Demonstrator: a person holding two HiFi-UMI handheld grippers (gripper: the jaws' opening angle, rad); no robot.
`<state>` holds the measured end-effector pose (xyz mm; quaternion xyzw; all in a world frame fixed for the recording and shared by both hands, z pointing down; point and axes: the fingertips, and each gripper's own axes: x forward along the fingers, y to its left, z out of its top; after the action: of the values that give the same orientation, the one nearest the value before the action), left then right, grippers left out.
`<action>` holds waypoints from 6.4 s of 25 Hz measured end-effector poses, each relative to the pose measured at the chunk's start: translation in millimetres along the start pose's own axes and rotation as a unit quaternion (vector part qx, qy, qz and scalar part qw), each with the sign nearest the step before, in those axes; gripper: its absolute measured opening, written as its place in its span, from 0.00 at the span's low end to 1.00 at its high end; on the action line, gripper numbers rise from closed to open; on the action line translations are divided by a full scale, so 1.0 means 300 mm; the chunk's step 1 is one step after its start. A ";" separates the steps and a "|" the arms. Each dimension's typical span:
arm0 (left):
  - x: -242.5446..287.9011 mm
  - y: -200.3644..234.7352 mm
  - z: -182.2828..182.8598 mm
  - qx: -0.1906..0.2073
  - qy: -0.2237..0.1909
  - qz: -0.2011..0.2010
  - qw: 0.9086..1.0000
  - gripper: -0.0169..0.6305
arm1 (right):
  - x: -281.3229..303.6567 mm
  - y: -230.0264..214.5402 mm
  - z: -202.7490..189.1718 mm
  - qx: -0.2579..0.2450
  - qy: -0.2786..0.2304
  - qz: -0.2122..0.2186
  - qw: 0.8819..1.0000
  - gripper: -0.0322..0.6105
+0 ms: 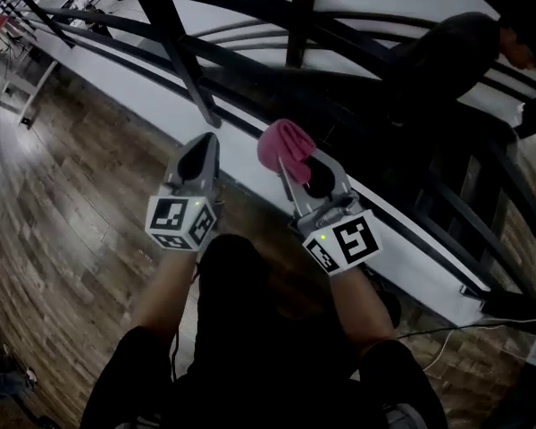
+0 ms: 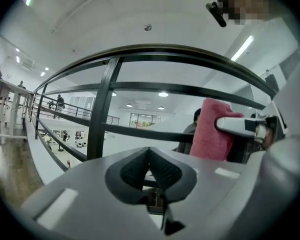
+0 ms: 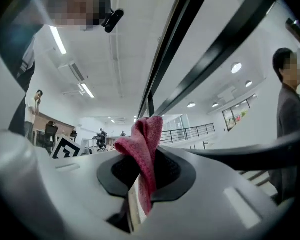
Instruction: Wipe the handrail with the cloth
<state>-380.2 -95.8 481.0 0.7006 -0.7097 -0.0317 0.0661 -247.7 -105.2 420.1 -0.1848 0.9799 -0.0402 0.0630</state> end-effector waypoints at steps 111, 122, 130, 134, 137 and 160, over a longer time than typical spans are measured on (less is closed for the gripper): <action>0.352 -0.210 -0.479 0.026 0.049 -0.091 0.994 0.02 | 0.043 -0.564 -0.514 -0.263 0.334 -0.206 0.881 0.12; 0.341 -0.357 -0.512 0.018 0.057 -0.096 0.994 0.02 | -0.126 -0.587 -0.491 -0.290 0.339 -0.203 0.872 0.12; 0.323 -0.483 -0.524 0.035 0.056 -0.102 0.993 0.02 | -0.268 -0.616 -0.474 -0.324 0.340 -0.204 0.859 0.12; 0.319 -0.582 -0.527 0.040 0.058 -0.122 0.990 0.02 | -0.359 -0.629 -0.457 -0.325 0.339 -0.204 0.859 0.12; 0.317 -0.659 -0.535 0.044 0.062 -0.140 0.987 0.02 | -0.424 -0.642 -0.445 -0.325 0.339 -0.206 0.858 0.12; 0.276 -1.147 -0.555 0.042 0.062 -0.192 0.978 0.02 | -0.899 -0.696 -0.382 -0.380 0.346 -0.197 0.835 0.12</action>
<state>-17.0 -176.1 602.5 0.8267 -0.5570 0.0295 0.0734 60.2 -193.7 584.0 -0.3569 0.8188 0.2627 -0.3650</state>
